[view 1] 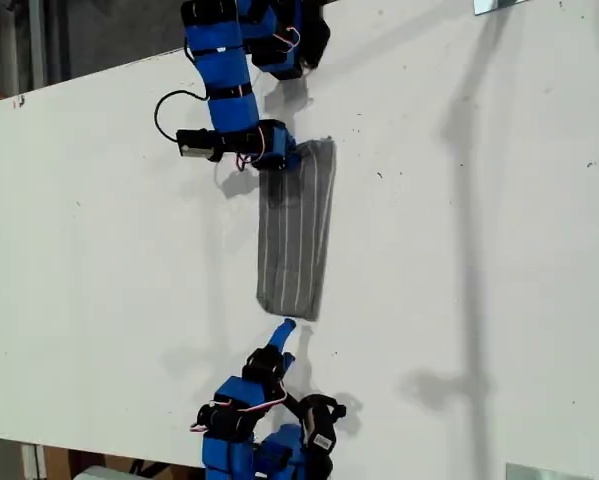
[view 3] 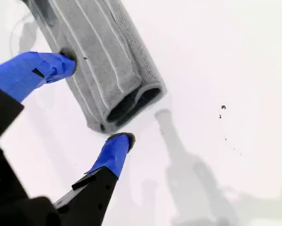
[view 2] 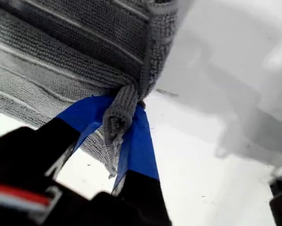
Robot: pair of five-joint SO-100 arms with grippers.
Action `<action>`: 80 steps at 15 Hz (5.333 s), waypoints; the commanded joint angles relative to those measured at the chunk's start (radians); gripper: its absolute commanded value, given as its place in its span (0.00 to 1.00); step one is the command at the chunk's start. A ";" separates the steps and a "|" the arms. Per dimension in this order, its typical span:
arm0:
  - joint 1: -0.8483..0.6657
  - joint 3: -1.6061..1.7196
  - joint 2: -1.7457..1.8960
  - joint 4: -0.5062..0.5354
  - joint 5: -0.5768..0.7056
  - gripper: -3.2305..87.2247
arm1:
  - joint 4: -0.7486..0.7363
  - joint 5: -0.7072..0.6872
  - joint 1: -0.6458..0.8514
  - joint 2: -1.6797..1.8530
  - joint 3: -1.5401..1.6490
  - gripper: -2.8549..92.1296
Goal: Grasp corners of a square towel and fold twice.
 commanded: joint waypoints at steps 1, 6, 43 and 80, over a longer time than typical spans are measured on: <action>0.020 -0.037 -0.061 -0.048 -0.006 0.37 | 0.098 0.077 -0.014 0.150 0.003 0.03; 0.051 -0.064 -0.265 -0.150 -0.021 0.37 | 0.411 0.127 0.000 0.522 -0.091 0.03; -0.044 0.946 1.419 0.146 -0.252 0.34 | 0.198 -0.845 0.057 -0.466 -1.229 0.04; -0.072 1.114 1.419 0.003 0.357 0.25 | 0.253 0.184 -0.140 1.551 0.589 0.34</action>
